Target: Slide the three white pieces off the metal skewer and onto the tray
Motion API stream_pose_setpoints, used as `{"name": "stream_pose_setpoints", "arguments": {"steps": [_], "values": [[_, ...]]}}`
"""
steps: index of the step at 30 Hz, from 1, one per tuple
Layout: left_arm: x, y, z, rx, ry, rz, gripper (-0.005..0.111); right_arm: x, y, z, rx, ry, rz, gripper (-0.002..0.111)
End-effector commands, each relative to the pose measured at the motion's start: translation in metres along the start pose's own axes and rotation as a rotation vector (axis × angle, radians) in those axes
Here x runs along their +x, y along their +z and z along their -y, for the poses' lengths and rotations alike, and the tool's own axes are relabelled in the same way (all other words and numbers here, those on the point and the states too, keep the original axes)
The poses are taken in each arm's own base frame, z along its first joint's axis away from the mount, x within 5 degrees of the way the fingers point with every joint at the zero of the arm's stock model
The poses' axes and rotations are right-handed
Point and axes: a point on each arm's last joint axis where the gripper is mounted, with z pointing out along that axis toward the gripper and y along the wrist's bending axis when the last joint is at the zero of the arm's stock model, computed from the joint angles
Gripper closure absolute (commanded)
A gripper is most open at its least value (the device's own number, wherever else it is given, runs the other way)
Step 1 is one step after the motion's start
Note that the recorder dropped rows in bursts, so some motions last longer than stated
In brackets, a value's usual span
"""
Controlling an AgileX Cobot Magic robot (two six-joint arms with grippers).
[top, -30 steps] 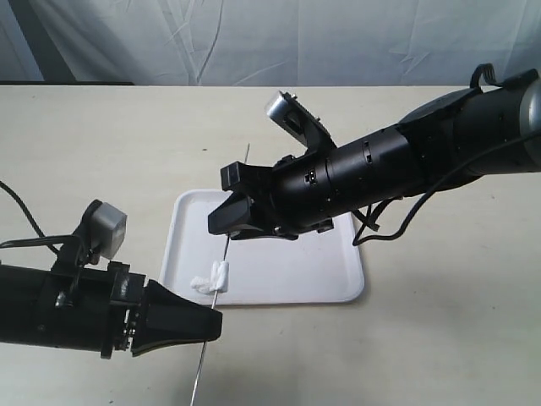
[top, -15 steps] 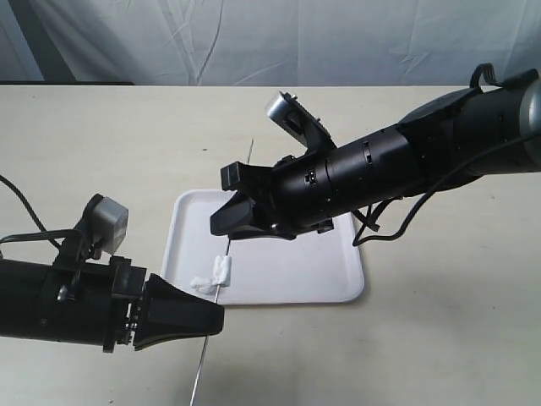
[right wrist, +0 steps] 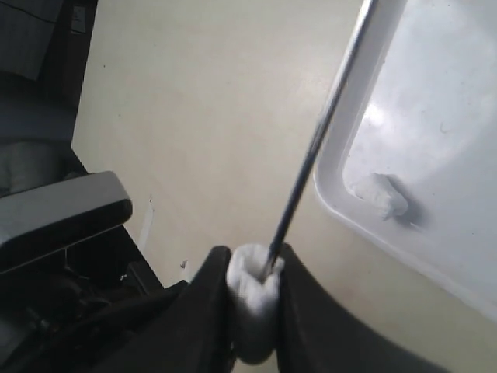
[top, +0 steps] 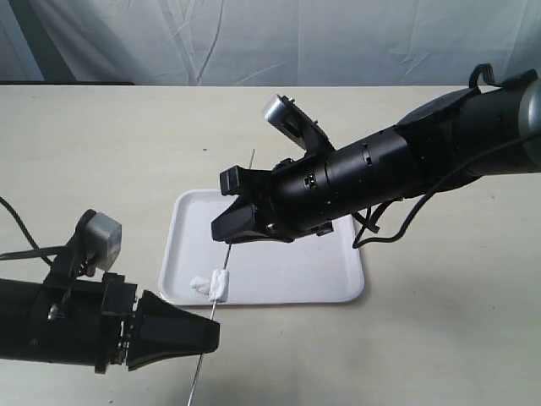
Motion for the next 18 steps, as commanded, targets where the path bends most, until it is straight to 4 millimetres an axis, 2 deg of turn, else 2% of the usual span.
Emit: {"name": "stream_pose_setpoints", "arguments": {"steps": [1, 8, 12, 15, 16, 18], "values": [[0.027, -0.004, -0.006, -0.006, -0.019, -0.059, 0.107, -0.005, -0.001, 0.006, 0.057, -0.018, 0.044, 0.093], [0.074, -0.013, -0.016, -0.037, -0.07, -0.113, 0.107, -0.009, -0.001, 0.01, 0.109, -0.038, 0.083, 0.093], [0.079, -0.014, -0.016, -0.035, -0.043, -0.174, 0.107, -0.017, -0.003, 0.014, 0.179, -0.069, 0.133, 0.093], [0.078, -0.013, -0.016, -0.036, -0.056, -0.152, 0.107, -0.026, -0.006, 0.012, 0.211, -0.118, 0.163, 0.093], [0.075, -0.013, -0.016, -0.037, -0.064, -0.129, 0.107, -0.029, -0.006, 0.009, 0.214, -0.135, 0.17, 0.092], [0.072, -0.013, -0.016, -0.038, -0.076, -0.096, 0.107, -0.034, -0.007, 0.006, 0.217, -0.167, 0.177, 0.082]]}}
